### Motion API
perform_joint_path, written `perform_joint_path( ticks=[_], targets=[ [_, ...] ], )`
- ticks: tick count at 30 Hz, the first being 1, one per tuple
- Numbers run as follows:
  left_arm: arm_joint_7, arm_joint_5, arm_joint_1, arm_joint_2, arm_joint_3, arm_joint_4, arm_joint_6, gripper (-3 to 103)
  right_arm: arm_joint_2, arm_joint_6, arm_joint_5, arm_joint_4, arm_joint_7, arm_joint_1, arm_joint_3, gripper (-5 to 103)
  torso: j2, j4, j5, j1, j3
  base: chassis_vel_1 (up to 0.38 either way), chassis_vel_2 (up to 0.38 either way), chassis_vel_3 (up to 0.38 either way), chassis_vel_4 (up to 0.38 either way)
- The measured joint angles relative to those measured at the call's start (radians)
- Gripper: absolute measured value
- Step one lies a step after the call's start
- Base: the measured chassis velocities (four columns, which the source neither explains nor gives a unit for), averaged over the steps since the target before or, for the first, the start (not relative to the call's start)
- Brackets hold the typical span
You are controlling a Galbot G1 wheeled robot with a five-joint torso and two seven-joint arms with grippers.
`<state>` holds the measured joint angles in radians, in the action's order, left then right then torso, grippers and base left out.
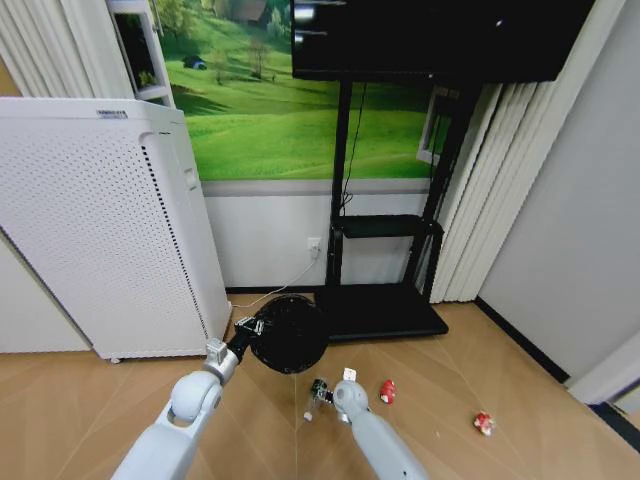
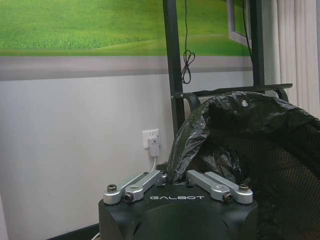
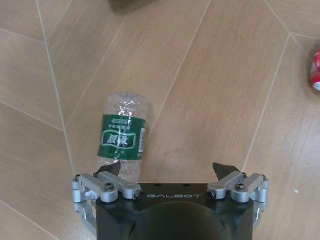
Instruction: Pick up the trash bin and place the garbage on the floor into it.
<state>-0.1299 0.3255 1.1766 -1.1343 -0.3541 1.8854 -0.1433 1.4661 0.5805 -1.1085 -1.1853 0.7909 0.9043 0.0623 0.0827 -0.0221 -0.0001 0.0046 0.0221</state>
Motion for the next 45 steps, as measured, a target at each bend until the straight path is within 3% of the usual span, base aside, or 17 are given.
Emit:
perform_joint_path(
  ticks=[11, 17, 23, 45],
  targets=[
    [0.0, -0.012, 0.0, -0.004, -0.007, -0.002, 0.003, 3, 0.059, -0.033, -0.019, 0.043, -0.028, -0.041, 0.012, 100, 0.0, -0.0001, 0.0, 0.0, 0.0, 0.0, 0.0, 0.0, 0.0],
    [0.001, -0.012, 0.001, -0.003, -0.007, 0.0, 0.003, 3, 0.091, -0.042, 0.017, 0.108, -0.081, -0.066, 0.011, 100, 0.0, 0.0, 0.0, 0.0, 0.0, 0.0, 0.0, 0.0, 0.0],
    [0.003, -0.003, 0.002, 0.007, -0.01, 0.012, 0.001, 3, 0.103, -0.052, 0.072, 0.174, -0.185, -0.09, 0.01, 100, 0.0, -0.0002, 0.0, 0.0, 0.0, 0.0, 0.0, 0.0, 0.0],
    [0.004, 0.017, -0.004, 0.016, -0.016, 0.018, -0.003, 3, 0.143, -0.09, 0.197, 0.297, -0.256, -0.129, 0.007, 100, 0.0, 0.0, 0.0001, 0.0, 0.0, 0.0, 0.0, 0.0, 0.0]
  ],
)
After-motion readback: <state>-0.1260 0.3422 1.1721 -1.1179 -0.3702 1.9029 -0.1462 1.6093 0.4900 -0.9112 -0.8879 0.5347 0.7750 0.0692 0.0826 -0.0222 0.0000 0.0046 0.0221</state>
